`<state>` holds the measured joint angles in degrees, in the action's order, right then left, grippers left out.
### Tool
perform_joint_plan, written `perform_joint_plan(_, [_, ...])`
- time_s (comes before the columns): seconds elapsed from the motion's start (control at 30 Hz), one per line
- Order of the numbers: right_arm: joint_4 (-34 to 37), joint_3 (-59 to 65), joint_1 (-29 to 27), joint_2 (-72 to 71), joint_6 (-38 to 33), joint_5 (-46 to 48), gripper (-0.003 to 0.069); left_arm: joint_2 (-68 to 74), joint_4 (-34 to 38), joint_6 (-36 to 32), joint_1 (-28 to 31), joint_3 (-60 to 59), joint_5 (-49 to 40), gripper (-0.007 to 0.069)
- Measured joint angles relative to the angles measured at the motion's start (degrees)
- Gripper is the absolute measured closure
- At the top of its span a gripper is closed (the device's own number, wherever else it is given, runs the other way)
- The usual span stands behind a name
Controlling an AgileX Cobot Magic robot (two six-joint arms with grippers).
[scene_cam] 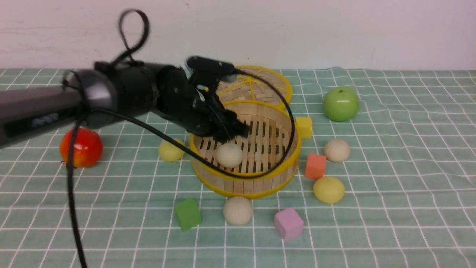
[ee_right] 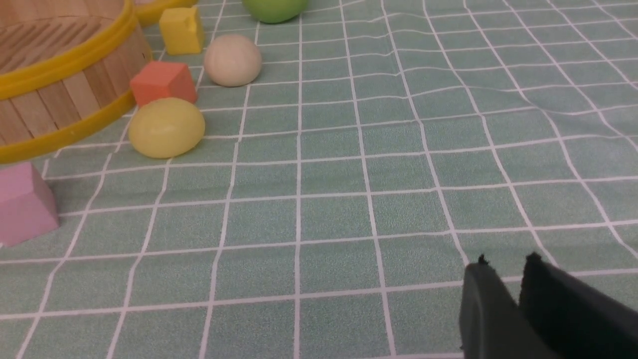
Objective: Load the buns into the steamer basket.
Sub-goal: Use the left arm to put the steamed stuffed bun into the steamer, then use the left arm to grab a steamed stuffed bun
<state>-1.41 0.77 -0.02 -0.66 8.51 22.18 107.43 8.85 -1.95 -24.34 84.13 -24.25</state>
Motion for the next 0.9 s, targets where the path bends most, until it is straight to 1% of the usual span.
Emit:
perform_joint_plan(0.07, [0.0,0.0,0.0,0.0,0.0,0.0,0.0545,-2.1,0.1,3.1,2.5,0.3,-2.7,0.0312])
perform_joint_plan(0.13, [0.0,0.0,0.0,0.0,0.0,0.0,0.0545,-2.6,0.1,4.4,5.8,0.6,-5.3,0.0337])
perform_joint_plan(0.2, [0.0,0.0,0.0,0.0,0.0,0.0,0.0545,-1.4,-0.1,4.4,8.9,0.6,-7.6,0.0374])
perform_joint_plan(0.3, [0.0,0.0,0.0,0.0,0.0,0.0,0.0545,2.1,-0.1,3.7,11.1,1.0,-9.5,0.0407])
perform_joint_plan(0.43, [0.0,0.0,0.0,0.0,0.0,0.0,0.0545,6.1,-0.1,3.3,11.1,3.8,-10.4,0.0405])
perform_joint_plan(0.57, [0.0,0.0,0.0,0.0,0.0,0.0,0.0545,10.6,-0.2,3.1,11.1,9.4,-10.9,0.0370])
perform_joint_plan(0.67, [0.0,0.0,0.0,0.0,0.0,0.0,0.0545,14.2,-2.2,3.1,11.1,14.0,-12.0,0.0354])
perform_joint_plan(0.9, [0.0,0.0,0.0,0.0,0.0,0.0,0.0545,16.8,-4.9,3.1,11.1,15.9,-13.5,0.0354])
